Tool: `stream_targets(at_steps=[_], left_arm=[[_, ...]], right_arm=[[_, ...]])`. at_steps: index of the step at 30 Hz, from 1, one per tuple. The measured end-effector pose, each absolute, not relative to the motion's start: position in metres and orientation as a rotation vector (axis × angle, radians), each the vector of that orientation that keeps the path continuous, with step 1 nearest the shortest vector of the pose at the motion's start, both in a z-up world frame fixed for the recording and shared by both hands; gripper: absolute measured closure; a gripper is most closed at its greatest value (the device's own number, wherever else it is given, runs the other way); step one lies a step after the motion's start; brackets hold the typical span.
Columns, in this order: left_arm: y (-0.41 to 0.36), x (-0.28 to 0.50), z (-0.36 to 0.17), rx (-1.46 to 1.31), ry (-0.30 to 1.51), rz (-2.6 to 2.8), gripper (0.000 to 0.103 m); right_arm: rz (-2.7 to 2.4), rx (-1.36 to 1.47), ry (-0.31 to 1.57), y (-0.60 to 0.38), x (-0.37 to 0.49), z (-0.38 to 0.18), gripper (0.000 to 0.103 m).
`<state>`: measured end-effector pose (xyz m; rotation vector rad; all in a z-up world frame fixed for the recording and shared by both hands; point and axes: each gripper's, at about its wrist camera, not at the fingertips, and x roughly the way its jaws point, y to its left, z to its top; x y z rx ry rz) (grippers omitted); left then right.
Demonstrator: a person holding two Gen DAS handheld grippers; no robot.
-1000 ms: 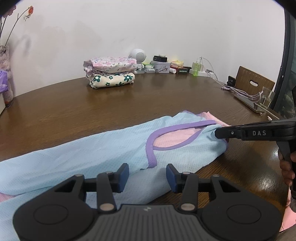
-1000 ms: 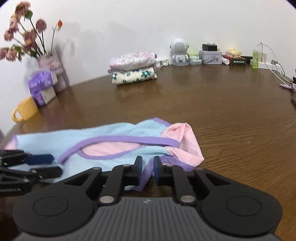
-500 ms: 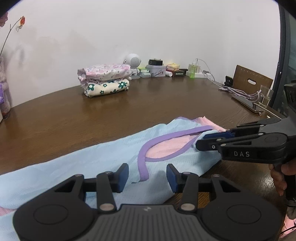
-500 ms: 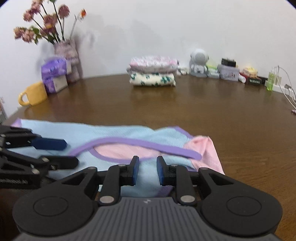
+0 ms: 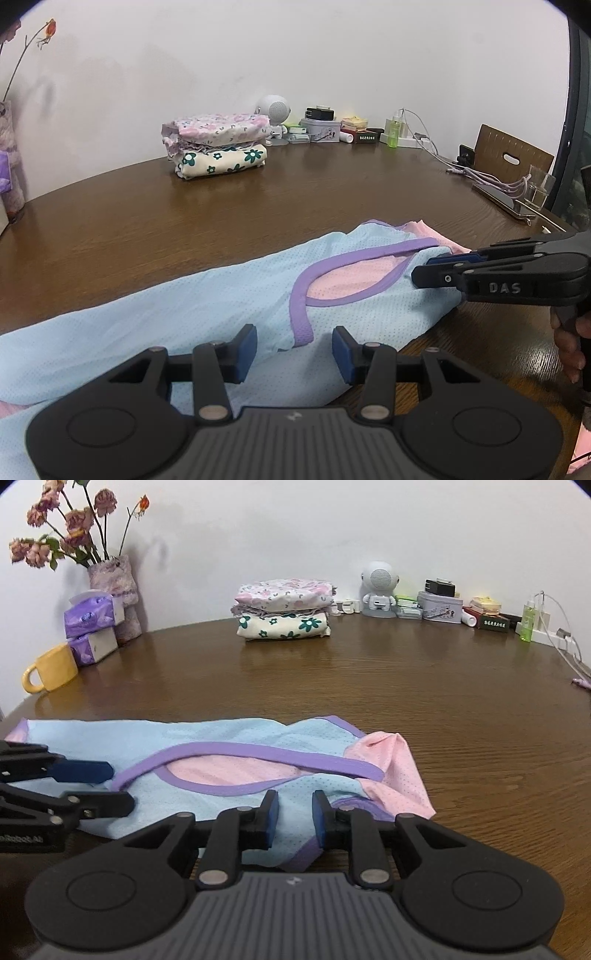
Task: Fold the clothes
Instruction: 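Lift both open grippers away from the folded garment, then move the right gripper to the pink-trimmed end of the blue strip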
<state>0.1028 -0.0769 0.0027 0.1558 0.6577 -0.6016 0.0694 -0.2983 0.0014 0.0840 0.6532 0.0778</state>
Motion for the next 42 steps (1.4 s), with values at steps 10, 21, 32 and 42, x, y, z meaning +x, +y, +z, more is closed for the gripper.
stream_targets(at_steps=[10,21,32,42], left_arm=[[-0.053,0.075,0.024,0.019,0.584,-0.471,0.011],[-0.023,0.039,0.034,0.006,0.648,-0.183,0.008],[-0.015,0.007,0.042,0.015,0.650,-0.119,0.007],[-0.023,0.001,0.046,0.034,0.646,-0.146,0.007]], right_arm=[[0.124,0.108,0.568,-0.290,0.041,0.028,0.011],[0.185,0.133,0.615,-0.263,0.016,0.036,0.000],[0.121,0.138,0.683,-0.247,-0.004,0.035,0.000],[0.106,0.162,0.666,-0.252,-0.018,0.036,0.000]])
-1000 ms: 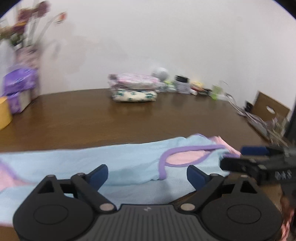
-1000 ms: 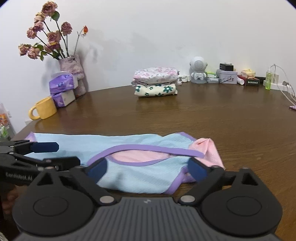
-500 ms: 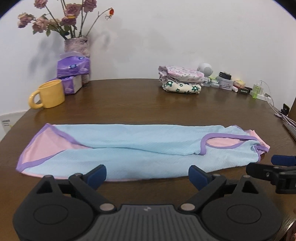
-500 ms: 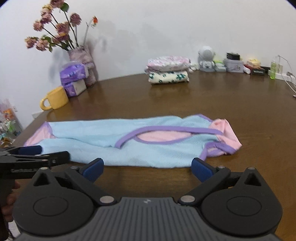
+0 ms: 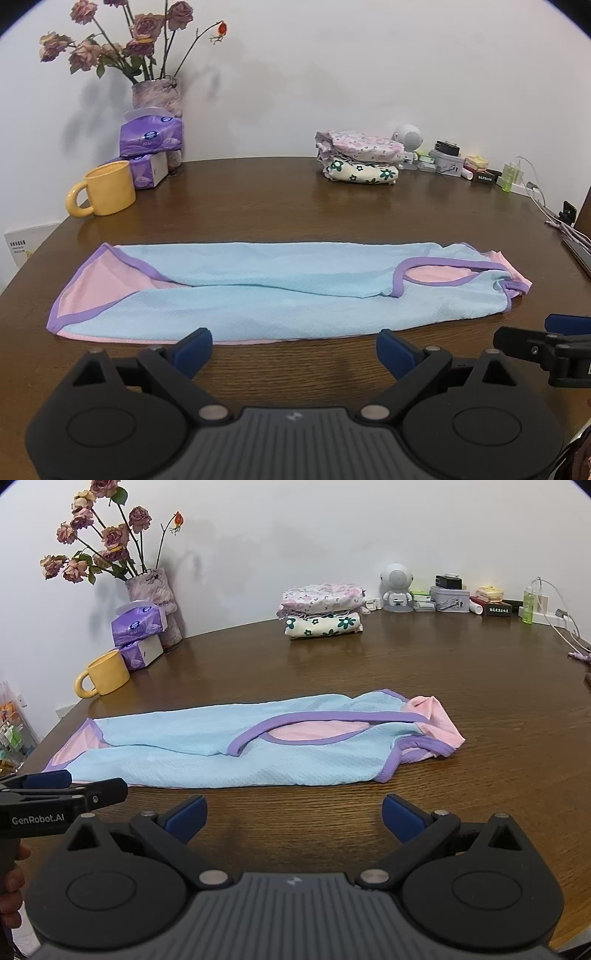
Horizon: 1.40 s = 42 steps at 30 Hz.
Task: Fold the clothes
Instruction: 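Move the right gripper to the pink-trimmed end of the blue strip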
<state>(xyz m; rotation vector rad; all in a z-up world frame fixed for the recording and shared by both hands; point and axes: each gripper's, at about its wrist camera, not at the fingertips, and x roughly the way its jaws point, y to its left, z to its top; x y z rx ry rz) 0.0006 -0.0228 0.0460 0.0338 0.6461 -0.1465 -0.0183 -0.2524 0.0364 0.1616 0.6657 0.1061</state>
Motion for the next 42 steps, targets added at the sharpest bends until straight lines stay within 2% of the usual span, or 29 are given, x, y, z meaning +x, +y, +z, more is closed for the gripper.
stream_targets(at_steps=[31,42], left_arm=[[-0.086,0.063,0.050,0.095,0.676,-0.347,0.007],[-0.136,0.085,0.046,0.177,0.655,-0.494,0.008]], right_arm=[[0.025,0.241,0.653,-0.322,0.022,0.027,0.000],[-0.009,0.328,0.642,-0.357,0.038,0.016,0.000]])
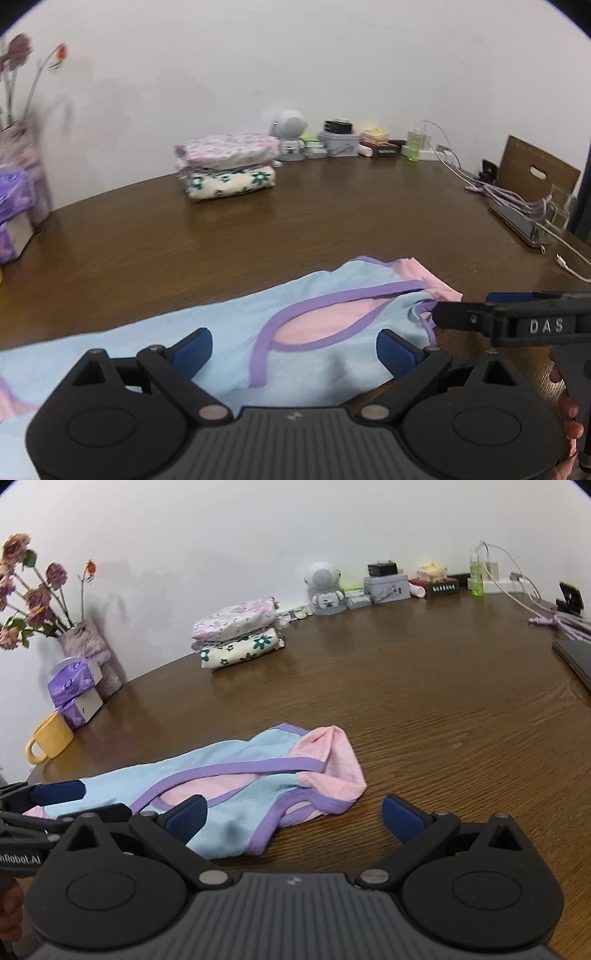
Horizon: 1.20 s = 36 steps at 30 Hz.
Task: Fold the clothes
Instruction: 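Move the right gripper to the pink-trimmed end of the blue strip, then close the right gripper on the pink-trimmed end of the strip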
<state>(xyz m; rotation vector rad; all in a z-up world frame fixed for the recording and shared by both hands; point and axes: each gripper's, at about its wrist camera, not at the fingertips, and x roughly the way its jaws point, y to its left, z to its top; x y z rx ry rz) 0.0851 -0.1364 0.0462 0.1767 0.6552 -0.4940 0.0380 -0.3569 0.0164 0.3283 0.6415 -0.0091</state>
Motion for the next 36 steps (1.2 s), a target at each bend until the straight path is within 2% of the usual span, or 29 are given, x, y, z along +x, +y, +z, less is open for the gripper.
stream_targets(at_steps=[6,19,24,26,27,28,36], left_arm=[[-0.166,0.101,0.040,0.230,0.648,-0.555,0.012],[-0.209,0.135,0.021,0.299,0.679,-0.761,0.041],[-0.217,0.142,0.015,0.343,0.674,-0.821,0.054],[-0.218,0.145,0.012,0.356,0.671,-0.842,0.059],[-0.219,0.146,0.011,0.363,0.668,-0.851,0.064],[-0.220,0.147,0.010,0.371,0.665,-0.861,0.066],[-0.225,0.148,0.007,0.383,0.650,-0.882,0.066]], right_arm=[[-0.015,0.380,0.607,-0.374,0.047,0.014,0.000],[0.003,0.519,0.597,-0.402,0.055,-0.001,0.001],[0.007,0.559,0.594,-0.407,0.055,-0.005,0.008],[0.009,0.571,0.593,-0.408,0.055,-0.006,0.016],[0.007,0.576,0.593,-0.408,0.055,-0.007,0.019],[0.007,0.578,0.593,-0.407,0.056,-0.008,0.023],[-0.002,0.571,0.574,-0.399,0.063,-0.011,0.026]])
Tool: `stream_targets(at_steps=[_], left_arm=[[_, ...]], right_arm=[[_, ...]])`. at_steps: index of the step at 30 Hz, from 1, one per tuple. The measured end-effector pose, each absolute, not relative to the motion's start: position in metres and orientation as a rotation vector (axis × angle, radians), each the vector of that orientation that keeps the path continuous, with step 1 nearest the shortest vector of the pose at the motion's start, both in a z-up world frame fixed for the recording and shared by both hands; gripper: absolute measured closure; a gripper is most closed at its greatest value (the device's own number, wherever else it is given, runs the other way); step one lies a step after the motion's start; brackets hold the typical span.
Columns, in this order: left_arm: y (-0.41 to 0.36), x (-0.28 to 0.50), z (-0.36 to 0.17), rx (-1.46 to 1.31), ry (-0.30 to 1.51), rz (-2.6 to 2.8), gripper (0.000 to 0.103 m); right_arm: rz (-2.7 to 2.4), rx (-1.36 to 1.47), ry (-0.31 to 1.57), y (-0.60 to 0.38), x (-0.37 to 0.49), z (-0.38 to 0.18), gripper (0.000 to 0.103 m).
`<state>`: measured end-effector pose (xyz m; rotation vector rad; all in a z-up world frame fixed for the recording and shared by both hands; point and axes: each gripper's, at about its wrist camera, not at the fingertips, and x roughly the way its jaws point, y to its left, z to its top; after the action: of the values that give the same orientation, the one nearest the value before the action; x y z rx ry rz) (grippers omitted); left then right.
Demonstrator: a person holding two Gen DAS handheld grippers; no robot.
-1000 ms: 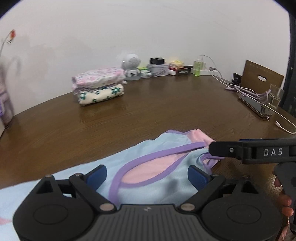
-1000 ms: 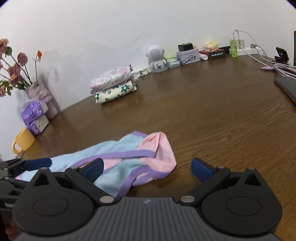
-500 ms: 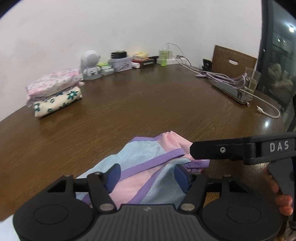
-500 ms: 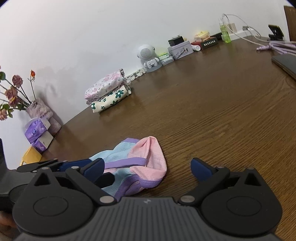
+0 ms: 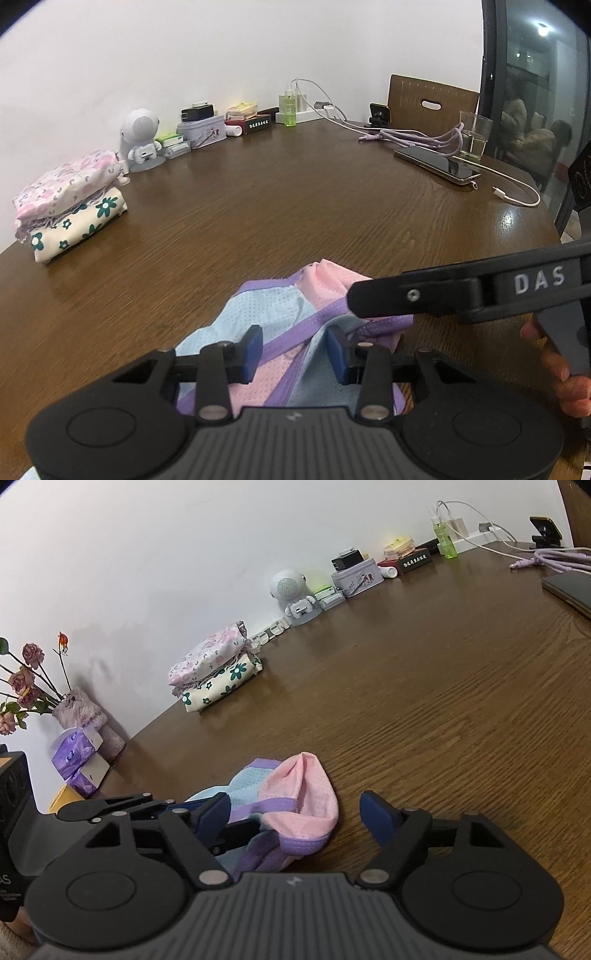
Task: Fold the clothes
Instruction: 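Close the right gripper on the pink-trimmed end of the strip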
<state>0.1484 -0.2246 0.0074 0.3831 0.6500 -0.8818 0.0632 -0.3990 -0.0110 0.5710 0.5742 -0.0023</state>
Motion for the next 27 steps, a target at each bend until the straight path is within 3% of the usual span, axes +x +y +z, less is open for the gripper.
stream_targets(at_steps=[7,27], left_arm=[[-0.2234,0.1475,0.0050,0.384,0.638,-0.887,0.066],[-0.2227,0.1481,0.0050,0.367,0.642,-0.879,0.066]], right_arm=[[0.000,0.551,0.572,-0.3909,0.0709,-0.0114,0.034],[0.005,0.531,0.574,-0.3904,0.0688,-0.0101,0.035]])
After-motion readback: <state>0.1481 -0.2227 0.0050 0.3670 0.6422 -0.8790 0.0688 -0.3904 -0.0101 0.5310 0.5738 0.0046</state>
